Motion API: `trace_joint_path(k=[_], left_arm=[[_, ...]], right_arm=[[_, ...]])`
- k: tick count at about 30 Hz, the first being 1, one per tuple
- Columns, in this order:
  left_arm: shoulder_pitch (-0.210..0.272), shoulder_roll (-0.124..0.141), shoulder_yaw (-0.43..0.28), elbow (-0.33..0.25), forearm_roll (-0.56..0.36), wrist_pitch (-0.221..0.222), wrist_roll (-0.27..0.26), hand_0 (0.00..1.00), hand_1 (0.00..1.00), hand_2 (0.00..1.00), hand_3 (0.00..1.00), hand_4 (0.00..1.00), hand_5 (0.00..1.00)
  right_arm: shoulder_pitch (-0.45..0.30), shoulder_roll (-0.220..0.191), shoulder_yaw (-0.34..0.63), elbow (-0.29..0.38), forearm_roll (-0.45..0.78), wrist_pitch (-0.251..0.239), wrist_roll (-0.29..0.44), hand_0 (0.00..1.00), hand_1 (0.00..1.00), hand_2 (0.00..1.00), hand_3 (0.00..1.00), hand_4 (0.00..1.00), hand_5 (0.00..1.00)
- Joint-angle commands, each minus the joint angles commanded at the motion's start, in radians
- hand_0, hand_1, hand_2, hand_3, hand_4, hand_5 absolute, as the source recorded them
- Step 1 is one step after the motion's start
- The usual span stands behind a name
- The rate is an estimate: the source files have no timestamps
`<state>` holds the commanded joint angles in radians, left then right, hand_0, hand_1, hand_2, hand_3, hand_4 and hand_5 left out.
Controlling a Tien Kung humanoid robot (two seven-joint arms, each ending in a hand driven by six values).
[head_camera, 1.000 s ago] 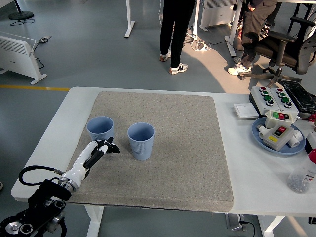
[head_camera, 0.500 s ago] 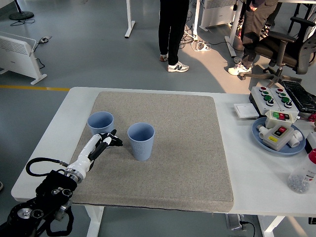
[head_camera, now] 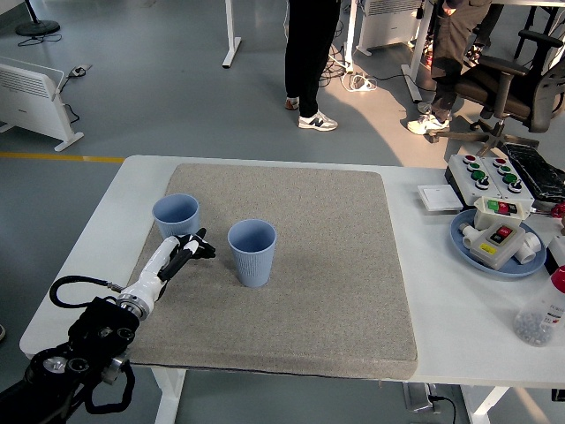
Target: Push cup pick cup insert cup
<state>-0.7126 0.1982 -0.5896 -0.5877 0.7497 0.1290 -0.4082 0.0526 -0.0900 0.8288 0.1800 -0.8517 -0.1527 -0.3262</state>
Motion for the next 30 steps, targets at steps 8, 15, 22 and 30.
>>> trace_joint_path(k=[8,15,22,30], left_arm=[[-0.031,-0.003,0.033,0.046,-0.048,0.004,-0.011,0.726,0.616,0.518,0.459,0.597,0.998],[-0.044,-0.007,0.039,0.056,-0.066,0.015,-0.025,0.725,0.616,0.518,0.46,0.592,0.998],[-0.025,0.005,0.022,0.031,-0.046,0.011,-0.015,0.725,0.615,0.519,0.46,0.589,0.998],[0.055,0.053,-0.123,-0.132,0.144,-0.066,0.124,0.709,0.616,0.529,0.473,0.595,0.998]], right_arm=[[0.001,0.002,-0.004,0.0,0.0,0.001,-0.002,0.529,0.547,0.703,0.704,0.273,0.748],[0.003,0.001,-0.008,0.0,-0.006,0.002,-0.004,0.53,0.547,0.701,0.702,0.27,0.747],[0.003,0.0,-0.007,0.0,-0.007,0.001,-0.005,0.53,0.547,0.7,0.701,0.268,0.748],[0.001,-0.002,0.006,0.0,-0.012,-0.001,-0.003,0.53,0.547,0.697,0.698,0.268,0.745]])
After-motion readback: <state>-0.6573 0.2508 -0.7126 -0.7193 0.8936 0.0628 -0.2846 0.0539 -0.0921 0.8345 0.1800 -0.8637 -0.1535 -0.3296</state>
